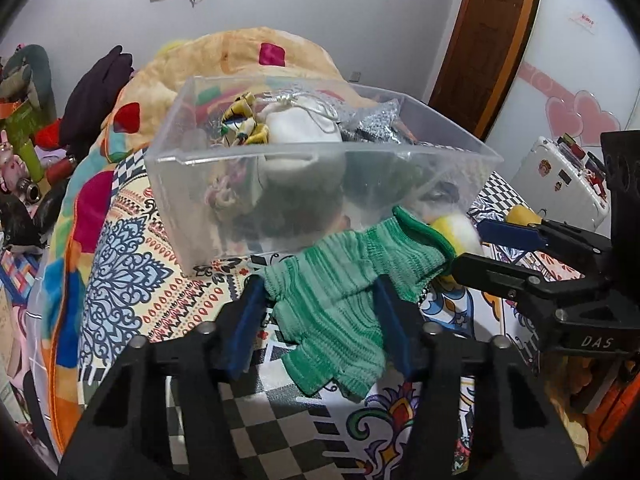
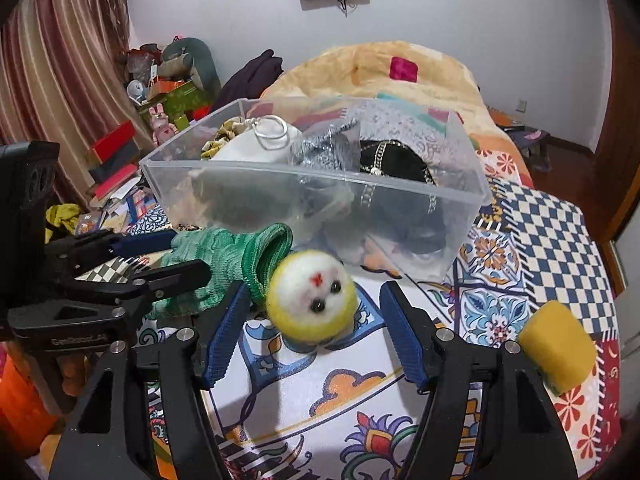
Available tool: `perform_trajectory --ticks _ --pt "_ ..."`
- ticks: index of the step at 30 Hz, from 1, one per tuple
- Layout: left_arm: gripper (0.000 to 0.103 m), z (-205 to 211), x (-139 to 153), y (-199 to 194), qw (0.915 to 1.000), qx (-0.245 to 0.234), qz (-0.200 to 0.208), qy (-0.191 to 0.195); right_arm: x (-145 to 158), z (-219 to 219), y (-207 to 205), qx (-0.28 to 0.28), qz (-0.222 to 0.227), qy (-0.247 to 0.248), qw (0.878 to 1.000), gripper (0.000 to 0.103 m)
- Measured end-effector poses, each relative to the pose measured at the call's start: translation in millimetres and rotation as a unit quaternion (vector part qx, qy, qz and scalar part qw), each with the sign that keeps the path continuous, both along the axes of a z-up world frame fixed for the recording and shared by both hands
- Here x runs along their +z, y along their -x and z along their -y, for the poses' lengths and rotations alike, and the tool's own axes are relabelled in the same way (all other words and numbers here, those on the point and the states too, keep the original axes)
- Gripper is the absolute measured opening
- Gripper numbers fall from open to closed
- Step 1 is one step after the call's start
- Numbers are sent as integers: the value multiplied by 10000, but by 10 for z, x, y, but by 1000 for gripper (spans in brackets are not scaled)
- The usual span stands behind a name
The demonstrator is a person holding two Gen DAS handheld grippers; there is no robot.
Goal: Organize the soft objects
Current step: 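Grasp the green knit glove with the left tool while the right tool grasps the yellow plush ball, then carry the glove into the box with the left tool while the right tool drops the plush ball in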
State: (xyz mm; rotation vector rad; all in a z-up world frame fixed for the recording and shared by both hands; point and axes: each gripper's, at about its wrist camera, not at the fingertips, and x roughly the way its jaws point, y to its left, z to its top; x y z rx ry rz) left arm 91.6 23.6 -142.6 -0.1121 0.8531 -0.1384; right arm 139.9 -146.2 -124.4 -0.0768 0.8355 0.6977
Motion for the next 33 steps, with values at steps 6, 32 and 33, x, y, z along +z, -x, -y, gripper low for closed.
perform_trajectory --ticks 6,32,33 --pt "39 -22 34 62 9999 1 83 94 -71 -8 -10 89 -152 -91 9998 44" --pt "34 -173 556 300 9962 184 855 58 -62 -59 -45 -36 -130 178 9998 49" --pt "34 -164 553 295 9962 175 851 49 -76 -70 -60 -43 -137 183 9997 49"
